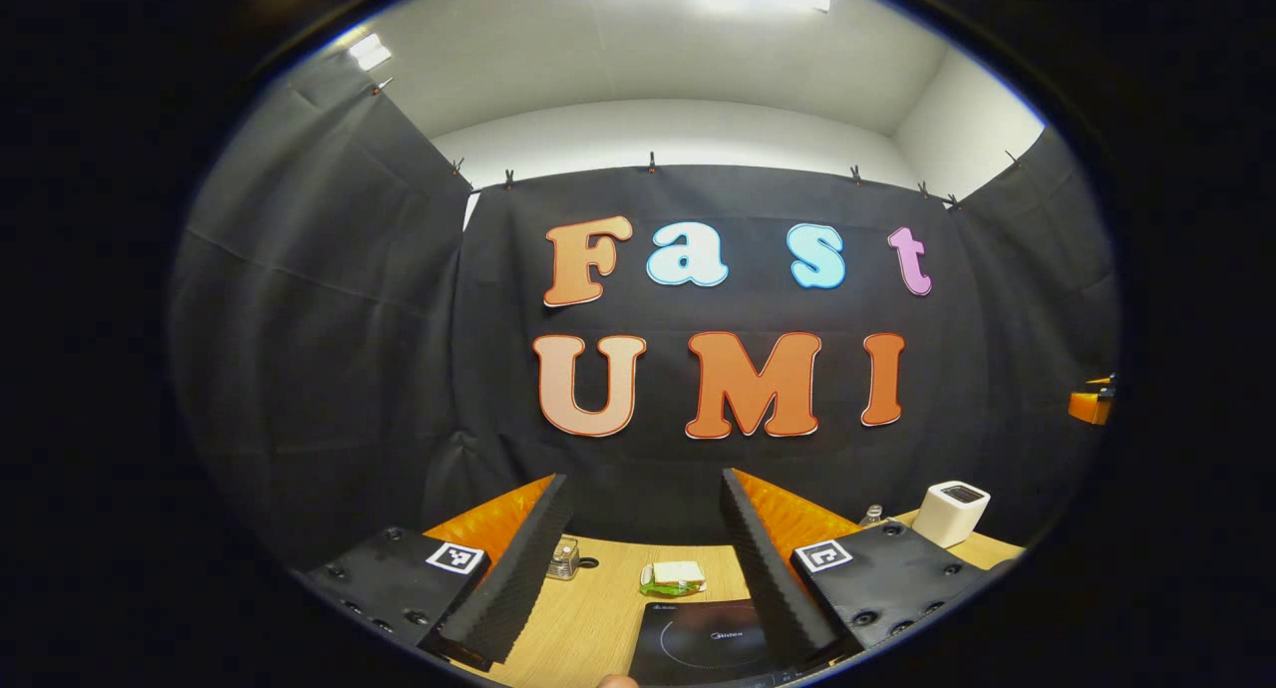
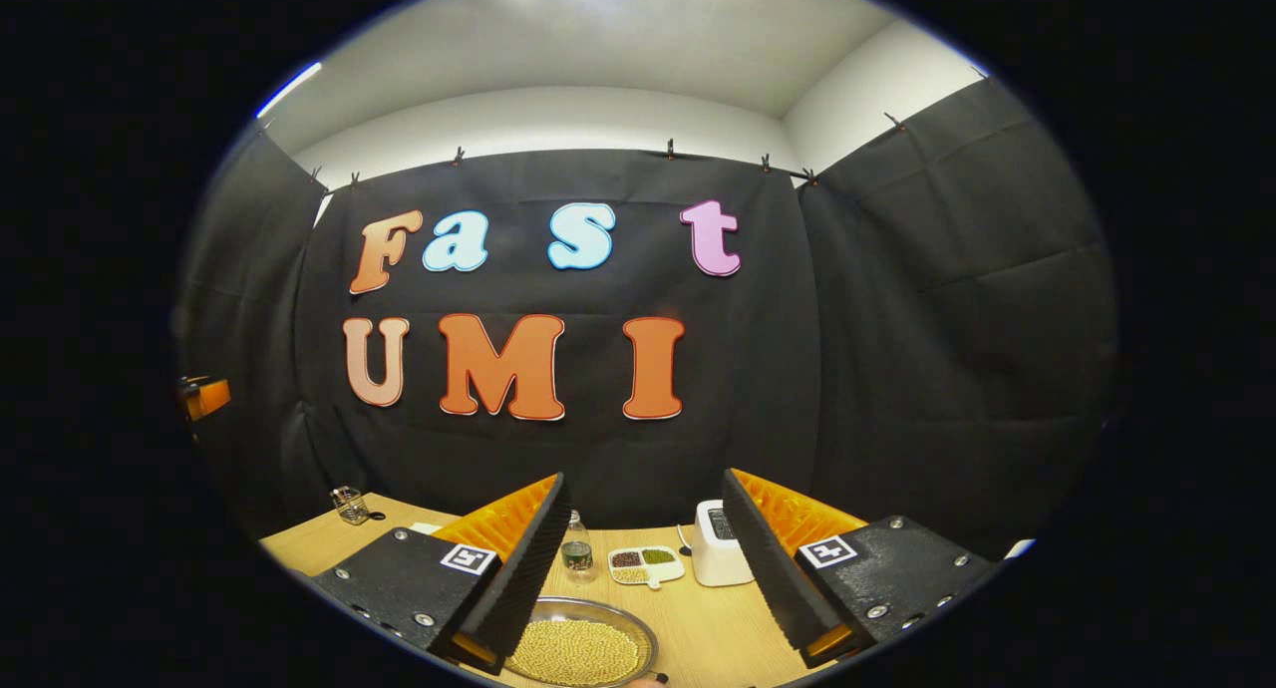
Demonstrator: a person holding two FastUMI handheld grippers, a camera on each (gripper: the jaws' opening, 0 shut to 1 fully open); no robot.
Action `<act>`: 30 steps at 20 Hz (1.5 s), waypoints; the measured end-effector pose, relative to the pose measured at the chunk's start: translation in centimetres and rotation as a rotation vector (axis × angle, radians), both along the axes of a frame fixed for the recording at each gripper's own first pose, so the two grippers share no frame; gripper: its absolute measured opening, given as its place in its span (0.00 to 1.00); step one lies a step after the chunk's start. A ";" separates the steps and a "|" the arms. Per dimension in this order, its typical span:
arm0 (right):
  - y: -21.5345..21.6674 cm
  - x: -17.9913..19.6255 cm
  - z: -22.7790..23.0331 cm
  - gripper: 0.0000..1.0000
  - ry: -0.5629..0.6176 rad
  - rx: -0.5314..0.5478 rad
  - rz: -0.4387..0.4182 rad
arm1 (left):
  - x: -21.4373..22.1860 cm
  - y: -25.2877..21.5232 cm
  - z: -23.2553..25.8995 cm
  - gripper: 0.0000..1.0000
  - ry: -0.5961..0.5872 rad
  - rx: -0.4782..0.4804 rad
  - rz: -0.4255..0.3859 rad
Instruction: First push the handle of the pot to place it horizontally, then grasp the pot with both hands and set it on the induction cooktop.
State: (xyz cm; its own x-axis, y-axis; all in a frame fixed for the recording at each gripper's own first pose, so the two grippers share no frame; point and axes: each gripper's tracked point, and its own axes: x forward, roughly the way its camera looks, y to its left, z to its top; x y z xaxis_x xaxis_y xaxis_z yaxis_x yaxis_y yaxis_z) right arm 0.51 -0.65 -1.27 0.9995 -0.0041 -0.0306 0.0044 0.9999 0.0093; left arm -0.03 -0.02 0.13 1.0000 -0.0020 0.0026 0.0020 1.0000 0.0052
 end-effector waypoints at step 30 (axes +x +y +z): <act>1.0 -3.9 -19.8 0.15 0.450 -0.042 0.056 | -0.6 0.8 -0.6 0.99 0.018 0.002 0.020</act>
